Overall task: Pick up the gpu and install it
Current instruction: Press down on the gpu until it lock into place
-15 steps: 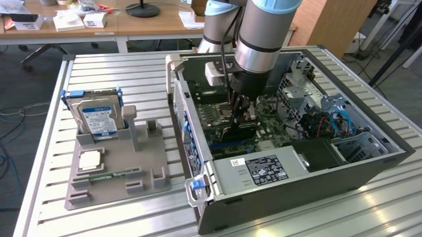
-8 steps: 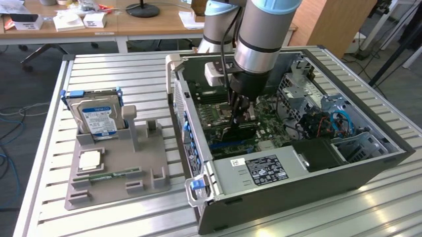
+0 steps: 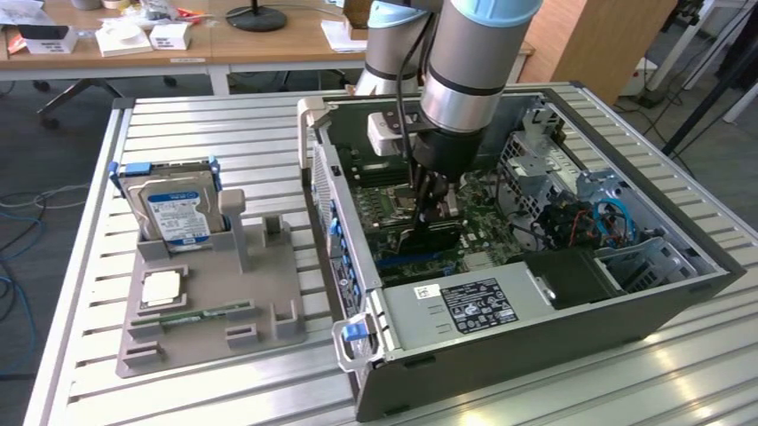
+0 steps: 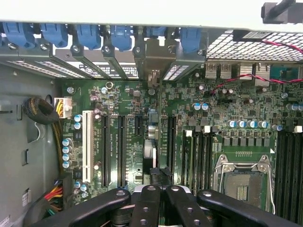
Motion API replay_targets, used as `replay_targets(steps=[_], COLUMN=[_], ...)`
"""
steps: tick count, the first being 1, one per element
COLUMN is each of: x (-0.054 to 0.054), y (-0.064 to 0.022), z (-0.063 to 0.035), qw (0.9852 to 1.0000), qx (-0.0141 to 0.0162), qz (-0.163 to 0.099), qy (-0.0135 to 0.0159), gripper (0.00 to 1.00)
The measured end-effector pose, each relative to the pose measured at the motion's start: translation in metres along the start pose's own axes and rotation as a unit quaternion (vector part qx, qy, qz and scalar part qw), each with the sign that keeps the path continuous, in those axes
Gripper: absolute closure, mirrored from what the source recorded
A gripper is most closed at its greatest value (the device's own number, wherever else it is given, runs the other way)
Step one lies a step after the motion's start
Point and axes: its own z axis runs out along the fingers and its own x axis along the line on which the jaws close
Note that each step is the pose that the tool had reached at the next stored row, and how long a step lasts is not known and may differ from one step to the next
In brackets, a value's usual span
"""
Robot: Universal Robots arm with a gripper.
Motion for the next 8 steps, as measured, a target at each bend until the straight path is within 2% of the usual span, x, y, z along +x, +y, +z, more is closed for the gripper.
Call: replay_targets(steps=[8], x=[0.0011], y=[0.0001], z=[0.0004], qw=[1.0], qx=[0.0], qz=[0.0], qy=[-0.0002], gripper=[0.9])
